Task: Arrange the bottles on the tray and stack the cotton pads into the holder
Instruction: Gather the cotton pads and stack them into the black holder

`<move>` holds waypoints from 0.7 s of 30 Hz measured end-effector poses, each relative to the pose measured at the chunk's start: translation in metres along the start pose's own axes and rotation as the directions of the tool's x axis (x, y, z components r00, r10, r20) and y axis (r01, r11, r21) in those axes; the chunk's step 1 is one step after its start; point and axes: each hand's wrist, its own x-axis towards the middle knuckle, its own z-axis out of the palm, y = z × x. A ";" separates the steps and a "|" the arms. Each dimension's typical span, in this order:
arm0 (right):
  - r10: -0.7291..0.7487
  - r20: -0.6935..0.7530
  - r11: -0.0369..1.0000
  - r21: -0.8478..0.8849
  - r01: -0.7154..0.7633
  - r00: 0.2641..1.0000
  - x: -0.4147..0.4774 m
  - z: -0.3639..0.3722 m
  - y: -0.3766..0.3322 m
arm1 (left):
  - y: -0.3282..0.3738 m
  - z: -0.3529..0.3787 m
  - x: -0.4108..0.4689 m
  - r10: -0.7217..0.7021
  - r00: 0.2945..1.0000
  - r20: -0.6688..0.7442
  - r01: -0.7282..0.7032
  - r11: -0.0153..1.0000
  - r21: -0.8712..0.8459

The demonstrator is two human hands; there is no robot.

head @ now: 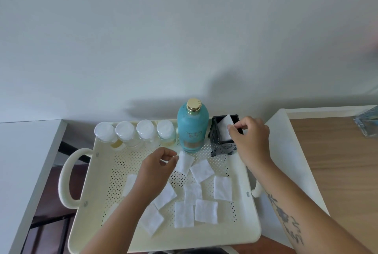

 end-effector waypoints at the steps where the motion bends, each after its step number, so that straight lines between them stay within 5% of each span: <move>1: 0.004 0.002 0.999 -0.046 -0.004 1.000 0.000 0.001 0.001 | -0.007 -0.003 0.000 -0.013 1.000 -0.016 0.013 1.000 0.018; 11: -0.429 0.050 0.839 -0.347 0.419 0.902 -0.012 -0.004 0.010 | -0.071 -0.028 -0.006 0.059 0.973 -0.223 0.020 0.941 0.338; 21: -0.328 0.248 0.768 -0.492 0.410 0.911 -0.011 0.001 0.011 | -0.096 -0.036 -0.012 -0.126 0.948 -0.291 0.225 0.914 0.337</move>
